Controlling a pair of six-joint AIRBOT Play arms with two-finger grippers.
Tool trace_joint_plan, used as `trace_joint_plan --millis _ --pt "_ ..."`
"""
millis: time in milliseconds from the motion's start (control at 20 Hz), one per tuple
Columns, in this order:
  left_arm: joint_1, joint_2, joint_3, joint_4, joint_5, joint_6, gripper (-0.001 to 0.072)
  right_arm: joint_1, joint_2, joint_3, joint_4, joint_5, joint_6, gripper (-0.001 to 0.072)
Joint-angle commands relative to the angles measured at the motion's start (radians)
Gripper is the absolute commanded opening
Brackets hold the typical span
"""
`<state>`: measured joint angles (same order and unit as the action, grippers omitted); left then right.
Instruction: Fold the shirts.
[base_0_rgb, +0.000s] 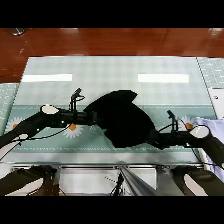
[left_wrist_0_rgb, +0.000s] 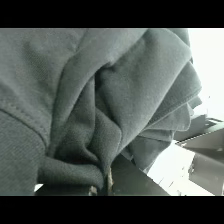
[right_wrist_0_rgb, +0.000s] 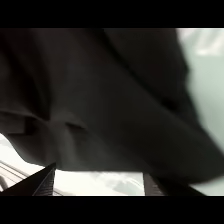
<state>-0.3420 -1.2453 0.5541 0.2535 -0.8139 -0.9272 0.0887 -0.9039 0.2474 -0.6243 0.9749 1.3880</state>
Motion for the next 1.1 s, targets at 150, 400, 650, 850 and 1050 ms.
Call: trace_joint_plan --millis 150,400,650,850,1050 --pt "-0.001 0.000 0.001 0.000 -0.061 0.003 0.0029 0.129 -0.114 0.015 0.228 -0.150 -0.108 0.0286" --pt "0.004 0.002 0.006 0.001 -0.063 0.004 0.0029 0.128 -0.113 0.136 0.137 -0.114 -0.143 0.0022" --pt "0.288 0.043 0.299 -0.001 -0.401 0.039 0.0028 0.022 -0.113 0.686 -0.209 0.087 -0.046 0.0021" --pt "0.485 0.142 0.742 -0.001 -0.445 -0.122 0.0028 -0.080 -0.113 1.343 -0.287 0.212 -0.012 0.0022" --pt "0.613 0.241 1.132 0.033 -0.479 -0.218 0.0027 -0.082 -0.088 1.781 -0.333 0.436 -0.012 0.0022"
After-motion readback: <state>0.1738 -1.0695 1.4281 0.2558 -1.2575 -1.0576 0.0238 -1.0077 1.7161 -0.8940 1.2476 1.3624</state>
